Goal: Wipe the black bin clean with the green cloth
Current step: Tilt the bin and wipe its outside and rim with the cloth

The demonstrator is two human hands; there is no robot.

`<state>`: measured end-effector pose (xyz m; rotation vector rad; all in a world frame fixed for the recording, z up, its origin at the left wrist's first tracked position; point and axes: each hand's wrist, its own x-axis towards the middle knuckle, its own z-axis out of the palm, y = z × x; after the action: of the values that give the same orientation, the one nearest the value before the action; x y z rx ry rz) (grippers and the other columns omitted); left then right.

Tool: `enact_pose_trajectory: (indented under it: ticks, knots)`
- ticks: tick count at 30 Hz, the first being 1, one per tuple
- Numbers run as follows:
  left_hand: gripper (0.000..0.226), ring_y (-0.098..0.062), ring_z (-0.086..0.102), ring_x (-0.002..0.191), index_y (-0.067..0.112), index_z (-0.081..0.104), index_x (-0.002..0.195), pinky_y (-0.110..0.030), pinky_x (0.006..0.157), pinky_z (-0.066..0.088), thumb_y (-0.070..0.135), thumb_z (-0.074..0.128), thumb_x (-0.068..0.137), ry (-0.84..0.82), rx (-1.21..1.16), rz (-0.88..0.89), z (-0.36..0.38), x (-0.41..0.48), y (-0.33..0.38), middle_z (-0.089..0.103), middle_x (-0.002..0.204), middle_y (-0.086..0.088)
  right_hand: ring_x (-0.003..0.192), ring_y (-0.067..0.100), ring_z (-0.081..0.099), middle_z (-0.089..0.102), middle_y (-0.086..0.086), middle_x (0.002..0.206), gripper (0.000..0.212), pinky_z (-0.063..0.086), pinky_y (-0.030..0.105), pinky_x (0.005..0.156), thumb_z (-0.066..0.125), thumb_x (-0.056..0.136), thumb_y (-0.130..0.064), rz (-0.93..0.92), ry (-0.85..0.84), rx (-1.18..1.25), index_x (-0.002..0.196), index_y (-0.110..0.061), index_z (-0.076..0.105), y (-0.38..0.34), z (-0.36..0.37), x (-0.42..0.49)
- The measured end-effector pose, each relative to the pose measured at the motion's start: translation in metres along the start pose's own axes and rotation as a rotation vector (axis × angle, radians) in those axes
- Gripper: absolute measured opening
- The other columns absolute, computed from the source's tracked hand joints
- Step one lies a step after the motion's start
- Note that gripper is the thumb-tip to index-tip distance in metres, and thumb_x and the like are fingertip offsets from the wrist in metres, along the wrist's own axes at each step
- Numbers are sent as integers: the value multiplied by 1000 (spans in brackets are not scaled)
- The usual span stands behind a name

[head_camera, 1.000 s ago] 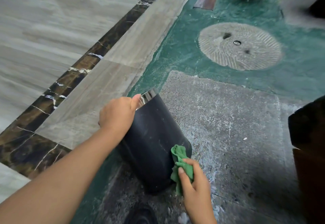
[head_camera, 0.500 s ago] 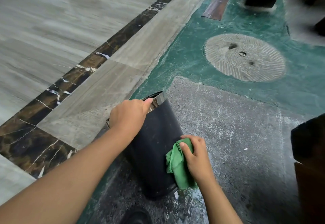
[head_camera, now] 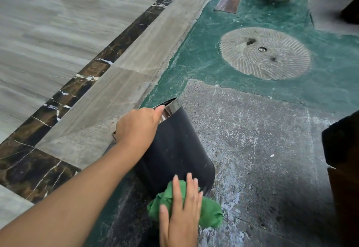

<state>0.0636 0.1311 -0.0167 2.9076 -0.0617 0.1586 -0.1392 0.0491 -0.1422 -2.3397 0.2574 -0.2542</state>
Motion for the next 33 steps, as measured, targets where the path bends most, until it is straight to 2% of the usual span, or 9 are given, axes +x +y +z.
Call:
enact_pose_trajectory:
  ticks: [6,9,12,16,19,21,25,29,33]
  knots:
    - [65,-33,46,52,15,34,47,-35,50,29,54,27,98,29,-53,-16,0,-2,-14,40,47,-4,149,29,24,26,8,162,67,20,55,119,46,88,-52,126,80,-73,150,-26,38,-7,-1,39]
    - [66,-31,42,47,15,28,45,-34,47,27,54,31,97,36,-73,17,-1,-8,-17,35,43,-2,144,22,32,38,-1,156,64,25,50,118,35,89,-56,271,27,40,147,-31,41,7,-10,78]
    - [66,-34,45,50,15,27,45,-35,50,29,56,31,96,22,-76,58,-1,-11,-16,34,43,-2,125,19,52,58,-2,134,55,40,41,105,32,89,-54,390,-44,243,132,-29,54,37,-16,125]
    - [64,-33,43,49,14,26,46,-35,48,27,58,27,93,38,-77,62,0,-15,-20,33,43,-2,101,29,62,67,0,95,36,44,41,84,40,94,-48,520,-289,355,89,-20,62,70,-11,192]
    - [65,-27,37,44,15,24,46,-33,44,20,57,33,94,56,-88,38,3,-16,-31,29,41,-1,100,33,69,74,14,101,41,50,46,98,55,87,-51,716,-483,566,89,-15,75,87,5,231]
    - [65,-24,34,42,16,23,45,-31,43,14,58,37,92,65,-67,40,5,-17,-37,26,40,0,94,34,72,75,19,103,48,54,46,96,59,84,-53,810,-639,627,95,-10,79,89,11,245]
    - [65,-24,31,42,18,22,45,-32,44,11,63,39,88,68,-63,3,6,-16,-44,25,41,2,89,30,72,76,16,102,48,54,46,95,55,84,-54,691,-637,557,98,-14,77,53,9,260]
    - [66,-27,33,44,17,24,44,-34,44,13,60,40,91,67,-82,-61,6,-9,-45,29,42,0,128,29,51,55,12,140,50,39,45,108,44,96,-45,162,-361,221,136,-16,51,-7,-4,229]
    - [68,-28,44,46,14,32,44,-34,45,29,61,32,93,68,-107,-72,8,-10,-49,43,43,-3,148,26,25,31,2,159,72,20,52,120,41,89,-54,-113,-223,9,153,-26,25,-51,-5,136]
